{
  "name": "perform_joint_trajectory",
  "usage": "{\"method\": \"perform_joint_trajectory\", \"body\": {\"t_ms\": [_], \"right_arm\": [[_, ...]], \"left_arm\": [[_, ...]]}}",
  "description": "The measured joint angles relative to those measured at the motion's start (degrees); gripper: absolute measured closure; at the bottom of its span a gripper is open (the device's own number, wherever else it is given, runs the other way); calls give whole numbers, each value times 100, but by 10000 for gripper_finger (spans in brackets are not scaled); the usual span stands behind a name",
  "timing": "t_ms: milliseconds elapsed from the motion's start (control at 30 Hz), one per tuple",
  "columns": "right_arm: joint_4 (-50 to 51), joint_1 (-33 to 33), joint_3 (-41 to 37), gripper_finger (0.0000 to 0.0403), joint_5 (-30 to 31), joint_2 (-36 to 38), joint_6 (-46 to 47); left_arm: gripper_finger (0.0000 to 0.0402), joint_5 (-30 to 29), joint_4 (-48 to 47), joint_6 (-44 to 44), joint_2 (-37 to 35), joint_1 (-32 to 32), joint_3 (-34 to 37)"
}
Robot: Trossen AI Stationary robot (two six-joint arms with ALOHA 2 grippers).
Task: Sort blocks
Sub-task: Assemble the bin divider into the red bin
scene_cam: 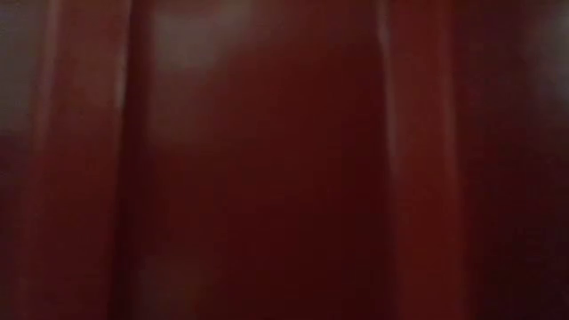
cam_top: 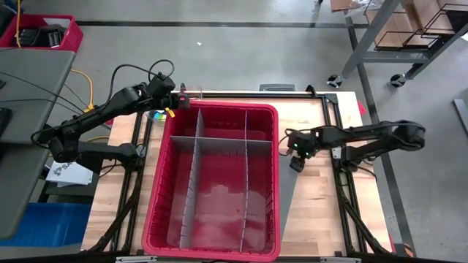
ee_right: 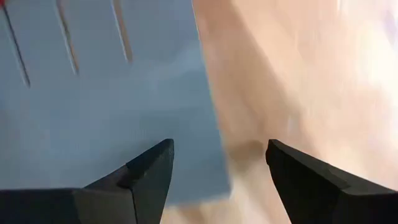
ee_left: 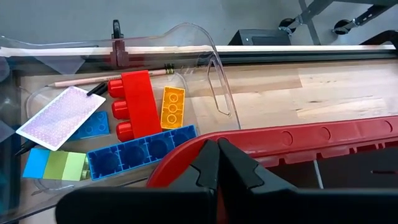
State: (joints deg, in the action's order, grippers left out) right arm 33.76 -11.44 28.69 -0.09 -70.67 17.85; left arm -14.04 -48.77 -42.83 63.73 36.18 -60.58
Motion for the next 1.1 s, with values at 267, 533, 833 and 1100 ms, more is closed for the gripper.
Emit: {"method": "perform_joint_trajectory", "body": {"t_ms": [267, 533, 833, 1100], "right_arm": [[-35, -124, 516, 151, -501, -1331, -1166], [-119, 205, 595, 163, -606, -1562, -962], [-198, 214, 606, 387, -678, -1651, -376], [1045, -315, 470, 403, 319, -582, 7]], "left_arm": [[402, -40, 23, 0, 2, 0, 0], [401, -383, 34, -2, 8, -4, 4], [401, -927, 286, -358, 3, 6, 10], [401, -949, 1281, 285, -46, 61, -419]]}}
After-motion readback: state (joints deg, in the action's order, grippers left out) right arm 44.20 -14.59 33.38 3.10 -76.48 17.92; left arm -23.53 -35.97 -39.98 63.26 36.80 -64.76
